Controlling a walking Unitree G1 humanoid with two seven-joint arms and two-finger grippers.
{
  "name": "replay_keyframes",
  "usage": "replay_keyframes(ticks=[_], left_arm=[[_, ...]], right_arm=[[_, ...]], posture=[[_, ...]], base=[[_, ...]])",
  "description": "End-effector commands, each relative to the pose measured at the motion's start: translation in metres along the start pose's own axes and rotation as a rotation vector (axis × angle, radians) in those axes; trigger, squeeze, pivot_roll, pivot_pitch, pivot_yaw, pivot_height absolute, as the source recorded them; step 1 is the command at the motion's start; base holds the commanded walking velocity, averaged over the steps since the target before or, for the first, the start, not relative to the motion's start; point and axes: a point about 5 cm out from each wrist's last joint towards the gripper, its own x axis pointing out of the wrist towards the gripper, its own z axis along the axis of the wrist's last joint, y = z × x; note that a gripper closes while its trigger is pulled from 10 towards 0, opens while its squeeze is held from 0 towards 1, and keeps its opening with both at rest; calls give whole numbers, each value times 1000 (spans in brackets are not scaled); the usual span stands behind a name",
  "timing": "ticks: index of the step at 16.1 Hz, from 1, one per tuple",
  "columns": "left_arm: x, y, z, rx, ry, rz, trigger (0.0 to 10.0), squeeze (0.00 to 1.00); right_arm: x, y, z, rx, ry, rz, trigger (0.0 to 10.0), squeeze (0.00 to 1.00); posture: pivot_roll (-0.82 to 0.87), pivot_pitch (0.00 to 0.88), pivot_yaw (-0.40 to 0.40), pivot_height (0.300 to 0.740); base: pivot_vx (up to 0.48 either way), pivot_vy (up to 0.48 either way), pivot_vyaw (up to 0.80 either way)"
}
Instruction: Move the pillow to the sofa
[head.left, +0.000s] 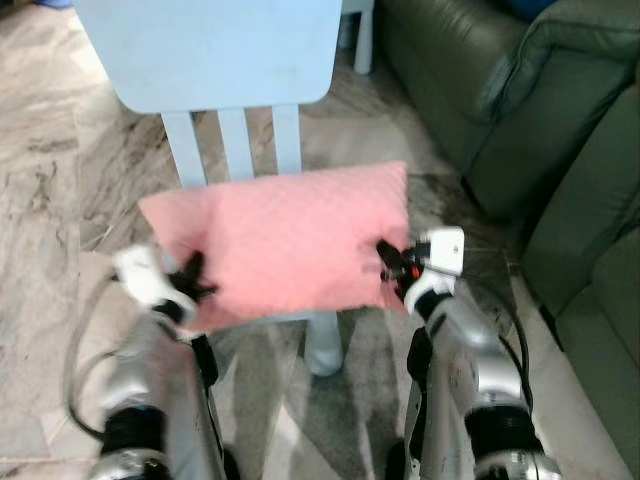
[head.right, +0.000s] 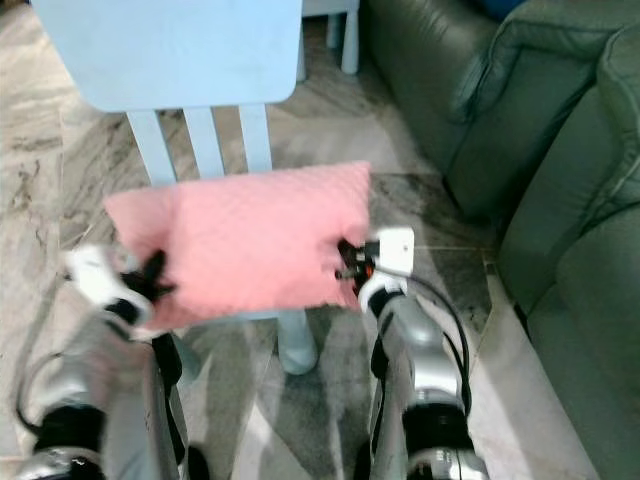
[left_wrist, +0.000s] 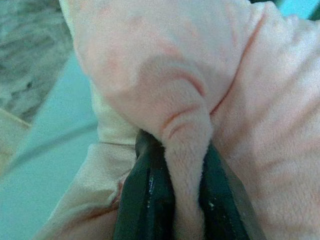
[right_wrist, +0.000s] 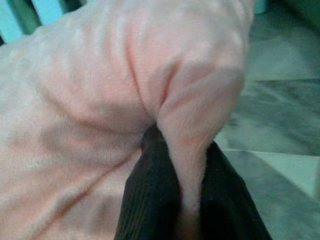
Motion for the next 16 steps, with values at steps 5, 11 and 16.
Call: replay_keyframes(ticks=[5,11,16], left_arm=[[0,-38,4,221,-96,-58,10000,0],[-34,-36,14,423,-207,-61,10000,0],[-46,-26,11,470,-202,-35,10000,0]], right_arm=[[-10,7,23,-114,-132,-68,0,0],[-49,-4,35,-233,-149,-195,10000,0],[-59,-8,35,-307,-131,-306,10000,0]], posture=[[-39,0,45,345],[-41,0,53,345],[-41,0,64,345]], base=[[0,0,0],[0,0,0],[0,0,0]])
